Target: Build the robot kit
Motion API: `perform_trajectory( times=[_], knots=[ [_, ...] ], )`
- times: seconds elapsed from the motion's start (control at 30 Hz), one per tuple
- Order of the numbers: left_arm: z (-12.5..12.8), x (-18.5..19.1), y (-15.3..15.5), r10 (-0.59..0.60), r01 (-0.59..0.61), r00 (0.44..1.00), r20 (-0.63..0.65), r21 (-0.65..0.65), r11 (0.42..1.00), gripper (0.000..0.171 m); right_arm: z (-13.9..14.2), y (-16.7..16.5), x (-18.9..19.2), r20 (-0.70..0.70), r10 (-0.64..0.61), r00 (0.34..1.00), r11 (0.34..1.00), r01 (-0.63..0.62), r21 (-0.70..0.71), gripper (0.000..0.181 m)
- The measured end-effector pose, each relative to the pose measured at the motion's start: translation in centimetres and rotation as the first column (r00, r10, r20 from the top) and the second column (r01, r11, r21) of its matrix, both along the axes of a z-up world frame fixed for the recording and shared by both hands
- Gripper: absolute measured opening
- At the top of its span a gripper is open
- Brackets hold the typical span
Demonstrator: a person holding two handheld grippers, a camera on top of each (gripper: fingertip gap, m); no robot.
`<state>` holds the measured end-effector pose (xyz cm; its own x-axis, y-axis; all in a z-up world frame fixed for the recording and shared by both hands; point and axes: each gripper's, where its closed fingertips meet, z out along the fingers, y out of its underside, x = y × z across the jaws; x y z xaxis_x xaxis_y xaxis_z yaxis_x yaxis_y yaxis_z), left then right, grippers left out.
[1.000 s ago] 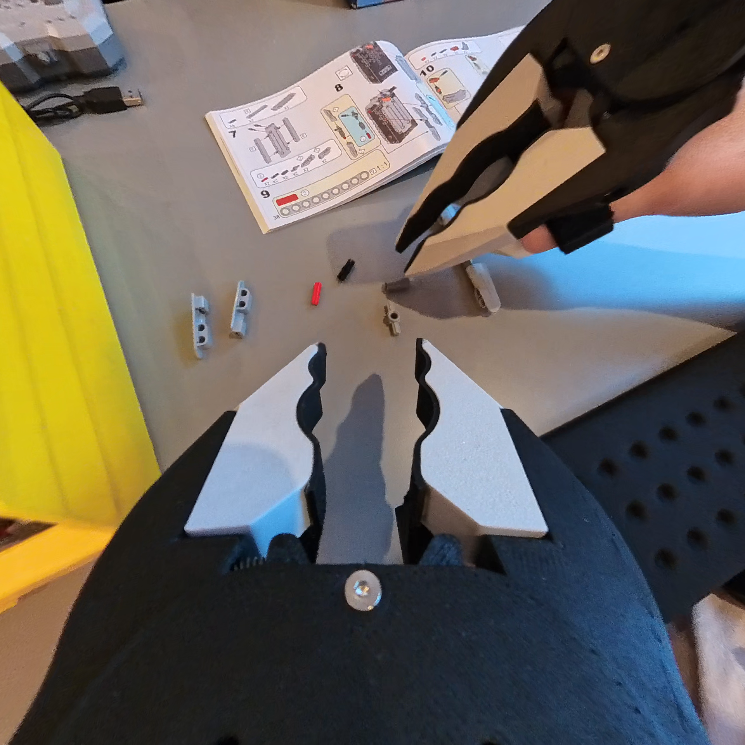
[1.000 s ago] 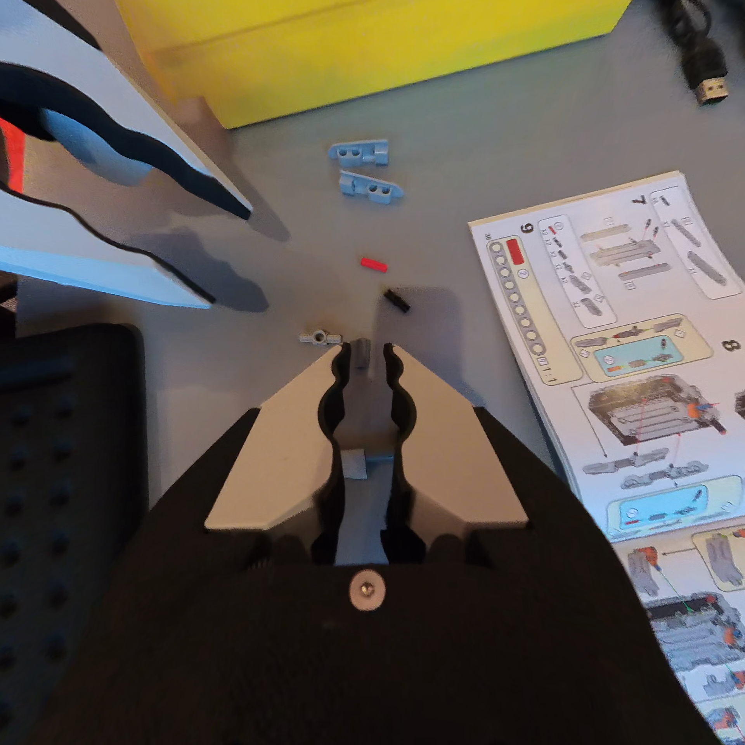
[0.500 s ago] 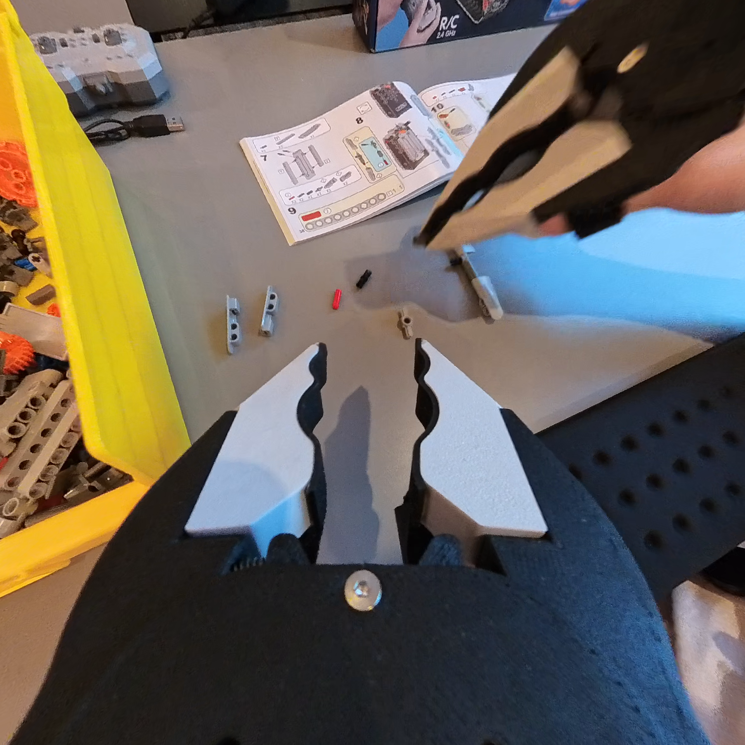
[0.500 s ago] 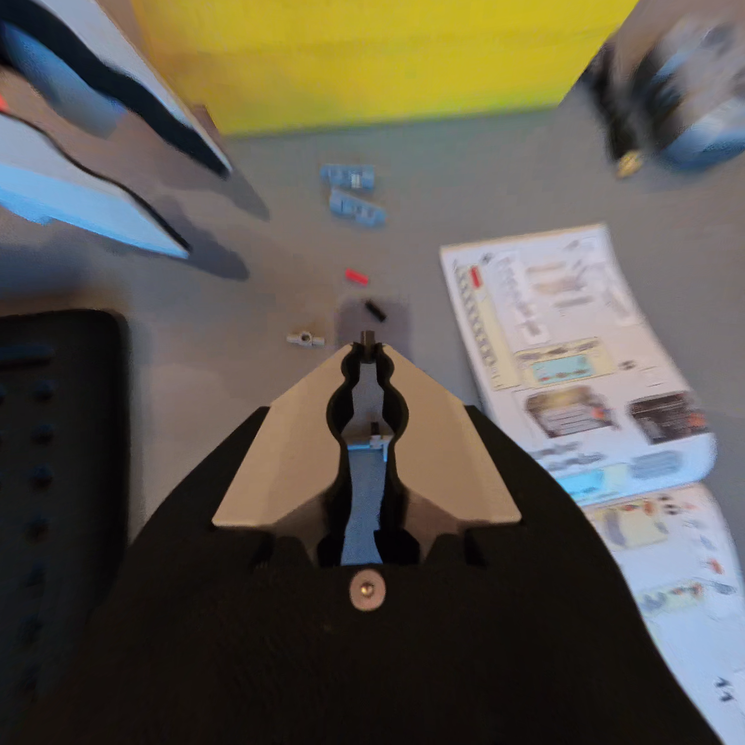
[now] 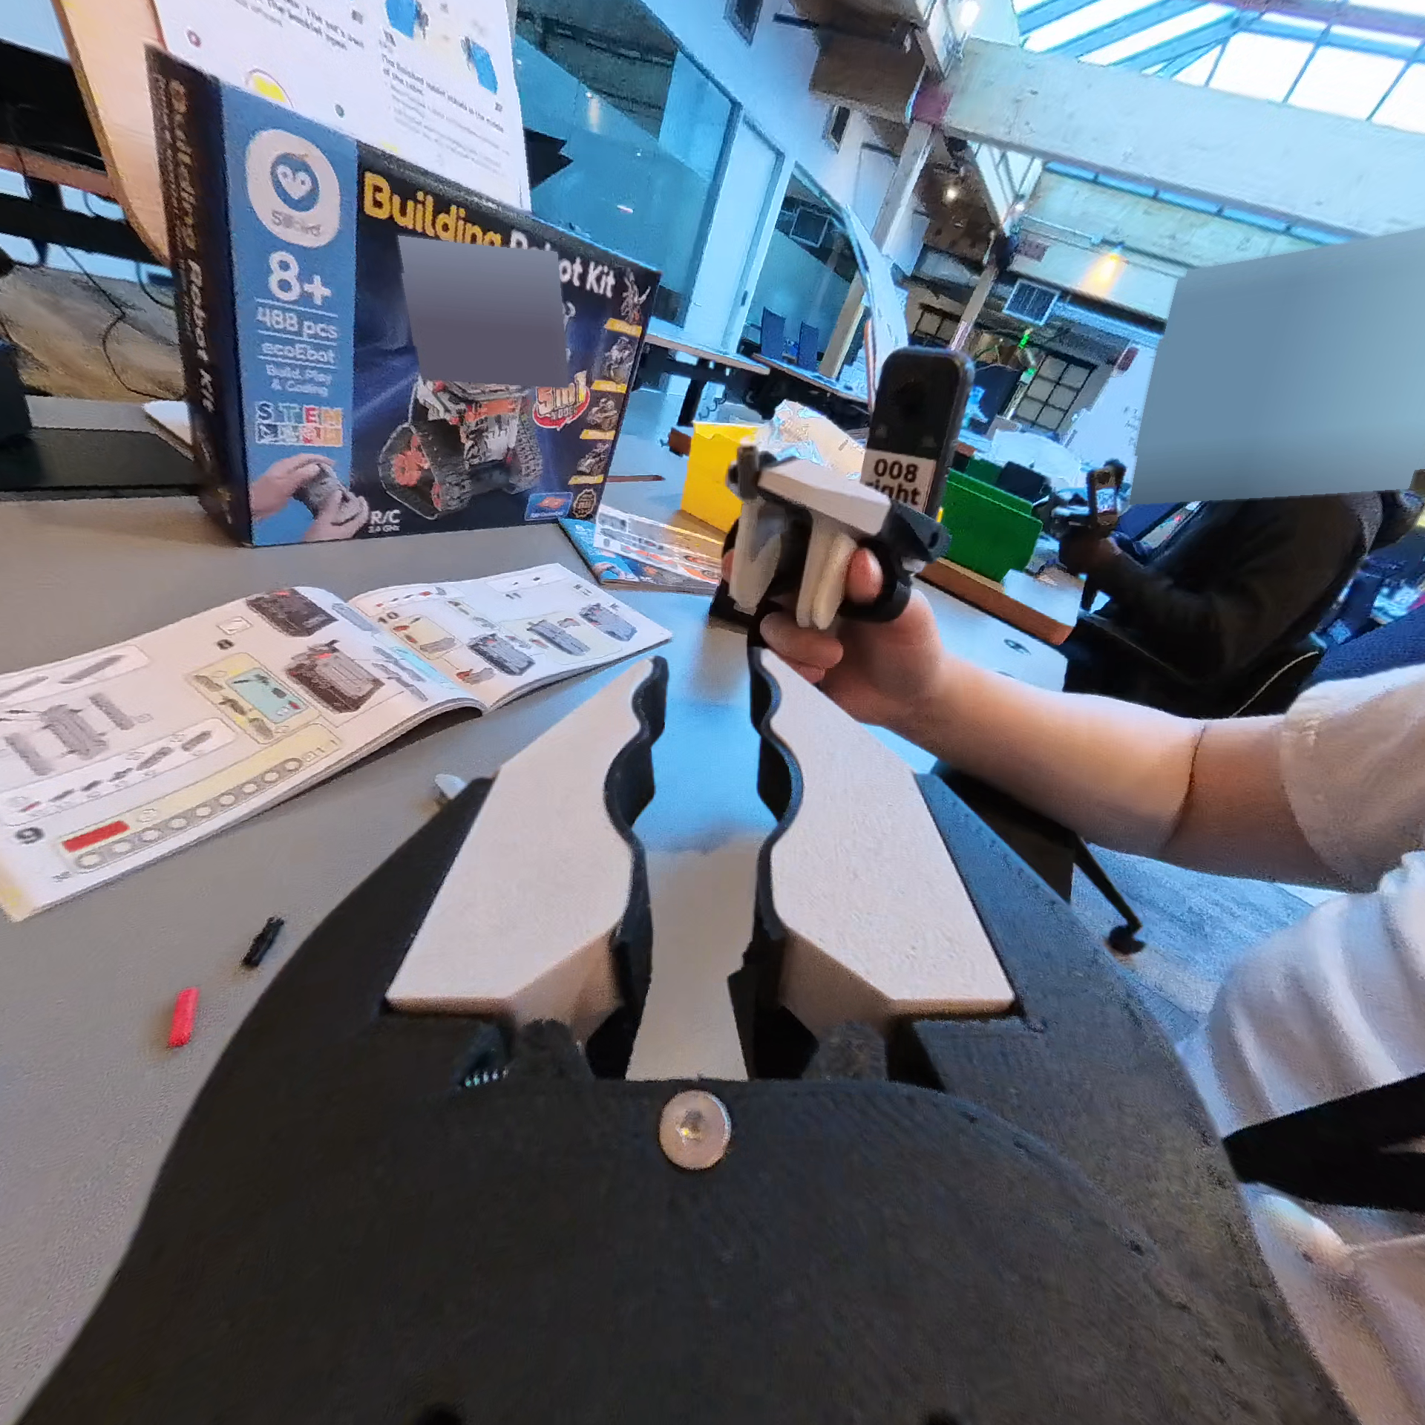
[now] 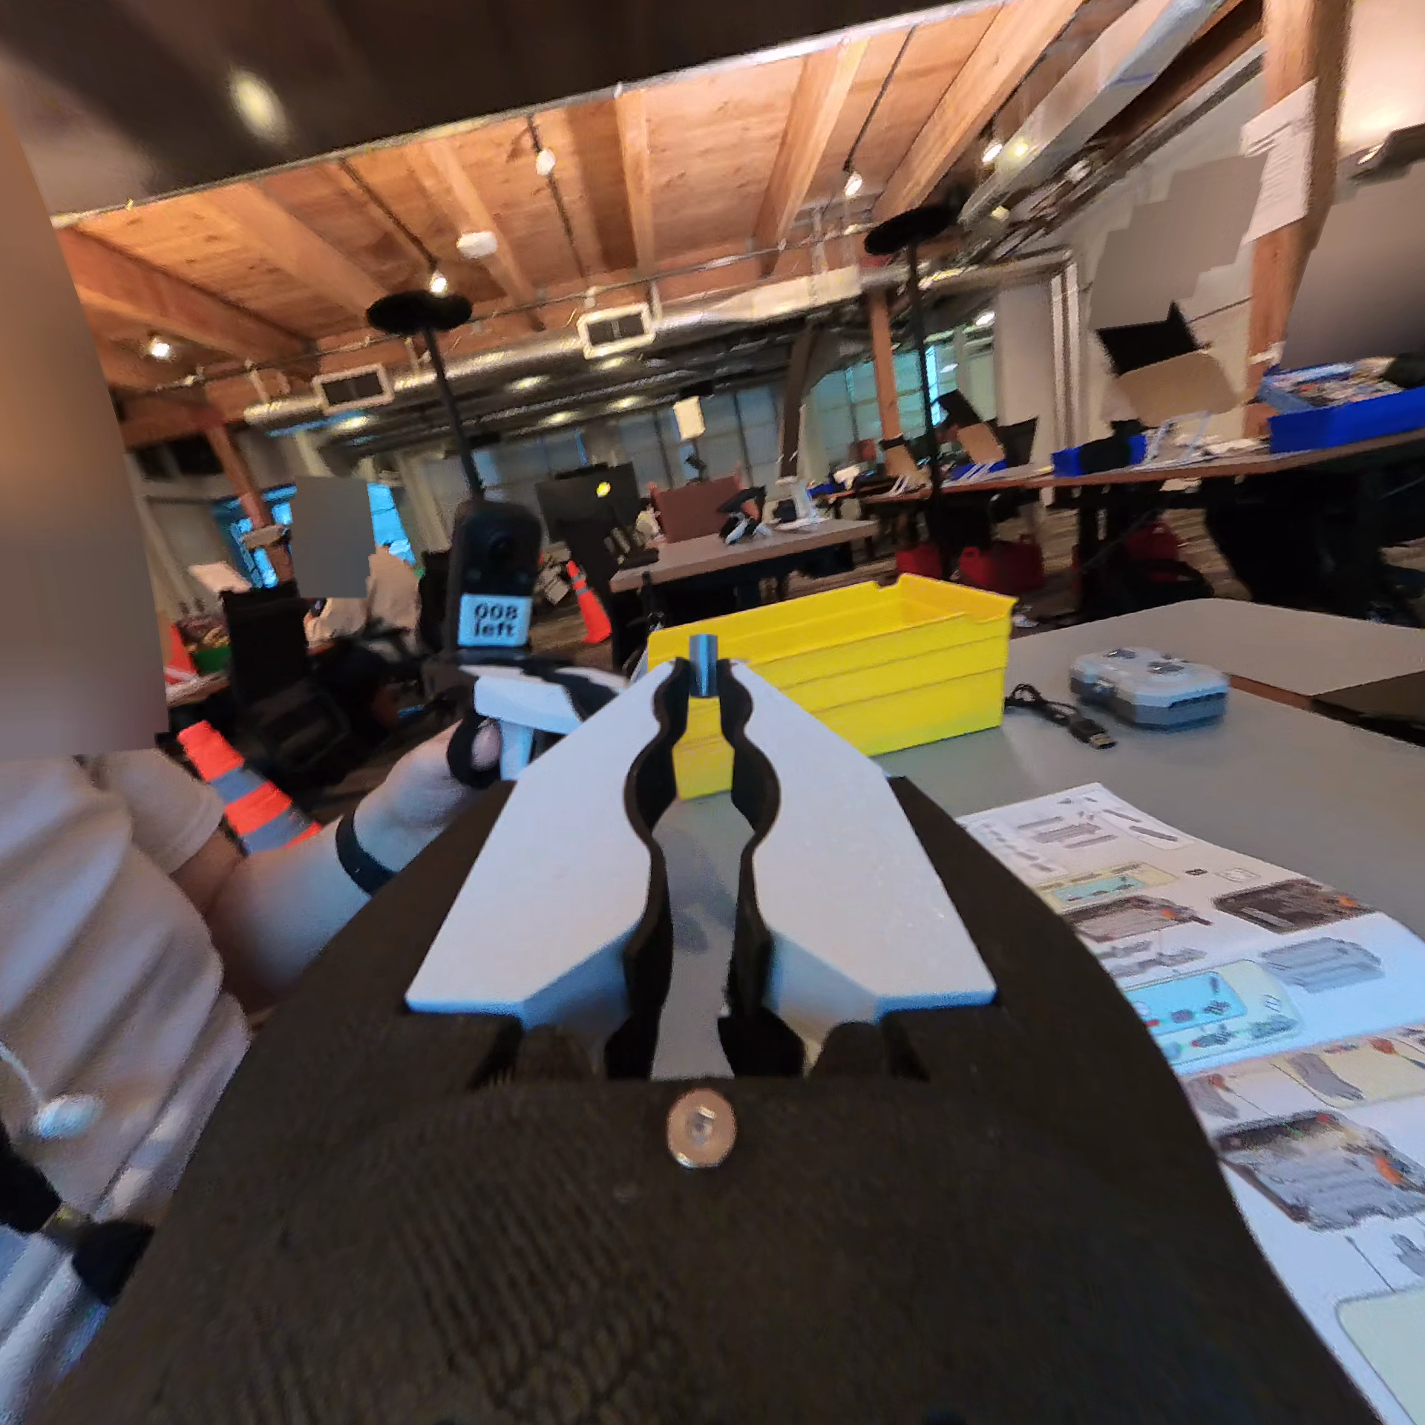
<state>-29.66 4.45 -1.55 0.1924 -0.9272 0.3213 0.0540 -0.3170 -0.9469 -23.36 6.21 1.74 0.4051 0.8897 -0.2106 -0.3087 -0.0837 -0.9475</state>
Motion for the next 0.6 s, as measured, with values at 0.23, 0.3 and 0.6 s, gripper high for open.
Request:
perform_trajectory(
  times=[0.23, 0.3, 0.6],
  knots=[
    [-0.7, 0.8, 0.6, 0.109, -0.075, 0.987, -0.121, 0.256, 0.964, 0.029, -2.2, 0.2, -1.8, -0.026, 0.092, 0.995, 0.972, -0.095, -0.213, 0.005],
    [-0.6, 1.4, 0.6, 0.158, -0.070, 0.970, -0.186, 0.408, 0.910, 0.035, -2.8, 0.4, -2.3, -0.102, 0.132, 0.986, 0.929, -0.159, -0.335, 0.005],
    [0.1, 4.2, 0.3, 0.258, 0.039, 0.917, -0.305, 0.711, 0.702, 0.028, -2.9, -0.7, -3.6, -0.339, 0.256, 0.905, 0.778, -0.401, -0.484, 0.005]
  ],
)
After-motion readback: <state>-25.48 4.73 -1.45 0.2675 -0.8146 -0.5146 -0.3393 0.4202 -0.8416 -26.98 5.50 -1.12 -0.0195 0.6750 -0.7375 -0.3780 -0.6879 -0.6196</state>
